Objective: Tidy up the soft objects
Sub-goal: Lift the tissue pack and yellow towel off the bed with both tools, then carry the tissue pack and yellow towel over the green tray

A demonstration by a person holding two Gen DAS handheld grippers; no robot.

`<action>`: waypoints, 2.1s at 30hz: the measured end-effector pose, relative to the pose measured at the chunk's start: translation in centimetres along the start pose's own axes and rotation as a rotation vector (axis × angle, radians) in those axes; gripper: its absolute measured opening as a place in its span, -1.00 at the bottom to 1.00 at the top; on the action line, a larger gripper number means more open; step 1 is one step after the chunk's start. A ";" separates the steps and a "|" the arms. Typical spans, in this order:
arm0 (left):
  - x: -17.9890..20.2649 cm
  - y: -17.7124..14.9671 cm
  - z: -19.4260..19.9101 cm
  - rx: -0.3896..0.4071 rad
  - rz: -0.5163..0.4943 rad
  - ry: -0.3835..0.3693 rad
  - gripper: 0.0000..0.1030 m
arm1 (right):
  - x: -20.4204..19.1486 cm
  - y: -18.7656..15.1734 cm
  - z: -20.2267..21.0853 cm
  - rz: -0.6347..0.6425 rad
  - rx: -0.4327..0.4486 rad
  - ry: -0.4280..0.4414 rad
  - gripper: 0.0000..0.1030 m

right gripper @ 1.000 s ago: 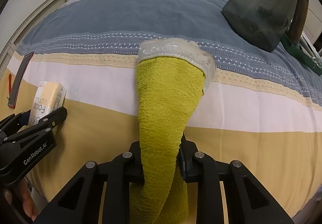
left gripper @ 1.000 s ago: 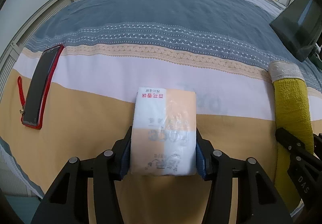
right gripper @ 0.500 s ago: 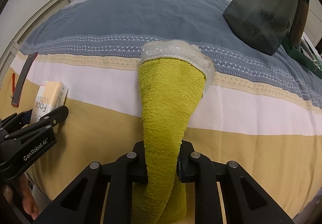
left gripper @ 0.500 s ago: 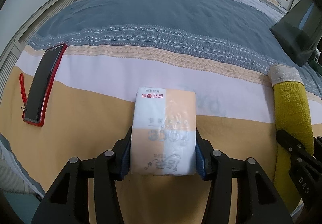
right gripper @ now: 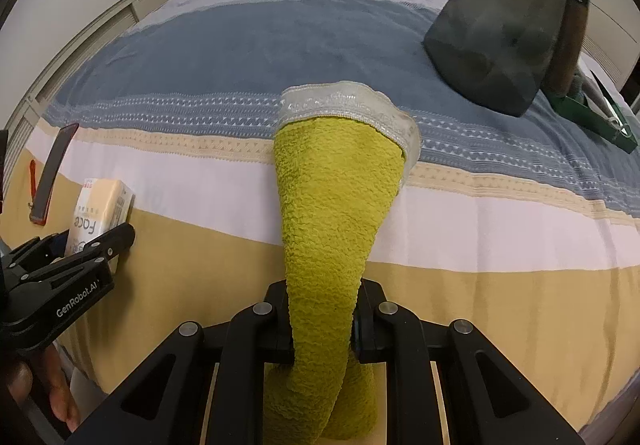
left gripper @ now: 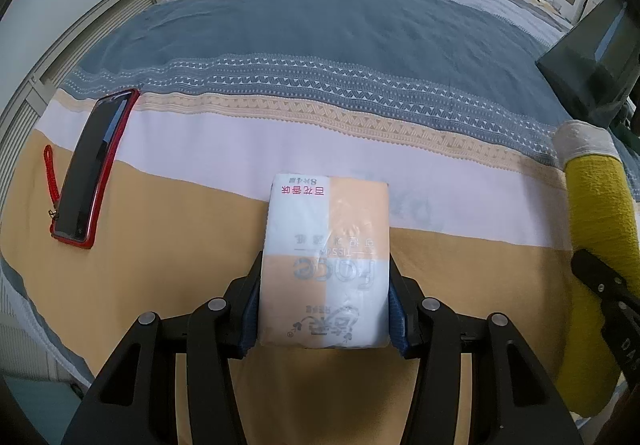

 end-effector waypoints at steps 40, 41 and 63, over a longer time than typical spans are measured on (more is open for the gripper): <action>16.0 2.5 15.4 0.210 -0.190 -0.200 -0.11 | 15.1 -5.8 15.0 -0.134 0.167 -0.128 -0.67; 16.5 2.5 15.6 0.211 -0.196 -0.204 -0.11 | 15.6 -6.0 15.3 -0.146 0.171 -0.132 -0.67; 31.2 0.9 21.1 0.233 -0.410 -0.331 -0.11 | 27.6 -8.4 22.3 -0.300 0.245 -0.268 -0.67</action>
Point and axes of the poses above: each gripper's, at about its wrist camera, not at the fingertips, and z roughly against the way its jaws point, x to its right, y to its top, the point moved 7 cm from there along -z, roughly the way its jaws point, and after that the axes turned 13 degrees about y, right-handed, at the moved point
